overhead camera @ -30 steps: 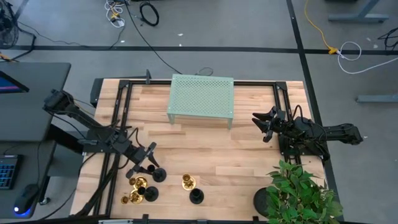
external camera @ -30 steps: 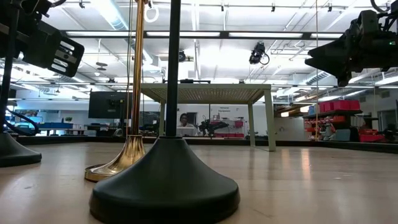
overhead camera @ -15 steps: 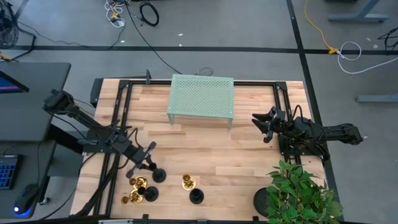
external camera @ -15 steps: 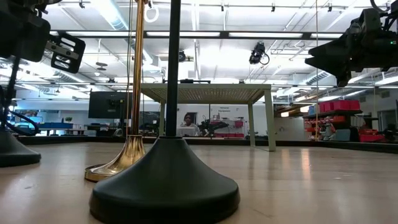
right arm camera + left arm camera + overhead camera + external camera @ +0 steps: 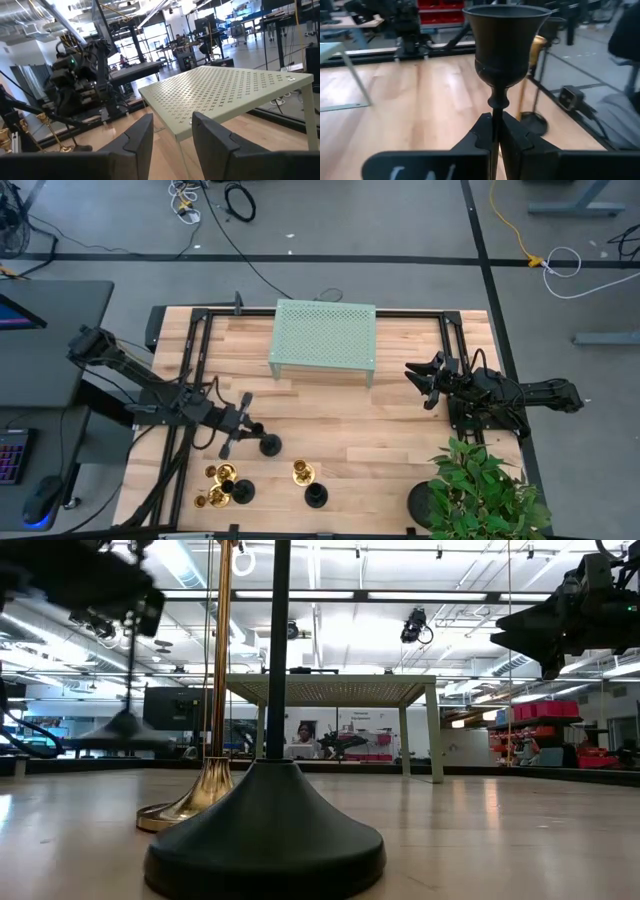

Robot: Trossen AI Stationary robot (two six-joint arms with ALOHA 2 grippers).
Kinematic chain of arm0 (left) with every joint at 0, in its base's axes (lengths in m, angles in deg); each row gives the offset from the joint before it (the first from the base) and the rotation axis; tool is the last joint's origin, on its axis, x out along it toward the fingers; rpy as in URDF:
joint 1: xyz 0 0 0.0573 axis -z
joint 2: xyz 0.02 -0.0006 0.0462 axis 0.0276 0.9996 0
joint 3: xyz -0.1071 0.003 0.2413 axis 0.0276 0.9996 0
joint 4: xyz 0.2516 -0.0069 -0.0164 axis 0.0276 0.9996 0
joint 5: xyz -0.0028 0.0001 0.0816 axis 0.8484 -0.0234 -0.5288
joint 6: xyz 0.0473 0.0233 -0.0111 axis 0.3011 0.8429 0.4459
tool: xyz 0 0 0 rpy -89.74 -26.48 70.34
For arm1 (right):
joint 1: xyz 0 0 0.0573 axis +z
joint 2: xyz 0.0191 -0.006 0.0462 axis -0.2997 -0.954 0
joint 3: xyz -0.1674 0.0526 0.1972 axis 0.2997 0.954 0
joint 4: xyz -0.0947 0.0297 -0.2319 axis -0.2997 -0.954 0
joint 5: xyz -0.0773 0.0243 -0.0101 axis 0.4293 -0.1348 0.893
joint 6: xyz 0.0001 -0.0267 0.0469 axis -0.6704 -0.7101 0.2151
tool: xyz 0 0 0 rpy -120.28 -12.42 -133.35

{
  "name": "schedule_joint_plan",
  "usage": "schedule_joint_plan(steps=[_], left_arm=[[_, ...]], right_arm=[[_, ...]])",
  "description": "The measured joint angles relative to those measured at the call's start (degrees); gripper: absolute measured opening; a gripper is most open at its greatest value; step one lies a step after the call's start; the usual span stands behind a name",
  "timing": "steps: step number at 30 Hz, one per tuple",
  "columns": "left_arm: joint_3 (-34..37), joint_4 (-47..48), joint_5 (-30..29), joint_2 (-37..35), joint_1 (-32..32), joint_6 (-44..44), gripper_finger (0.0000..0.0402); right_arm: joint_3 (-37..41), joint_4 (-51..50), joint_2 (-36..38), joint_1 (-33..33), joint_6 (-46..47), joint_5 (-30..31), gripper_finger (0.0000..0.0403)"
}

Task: Pick & Place candle stick holders
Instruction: Put the top left black candle holder on the shelf

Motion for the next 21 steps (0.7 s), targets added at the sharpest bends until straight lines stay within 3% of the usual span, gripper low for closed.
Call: schedule_joint_plan(steps=[8,15,21], left_arm=[[-21.45,26.46,-8.59,0.0,-6.86,0.86,0.0013],[-31.6,29.18,-4.81,-0.02,-16.81,7.41,0.0013],[-35.37,29.28,1.55,0.01,-28.0,9.42,0.0013]], right_arm=[[0.0,0.0,0.0,0.0,0.0,0.07,0.0137],[0.0,0.0,0.0,0.0,0.0,0.08,0.0137],[0.0,0.0,0.0,0.0,0.0,0.07,0.0137]])
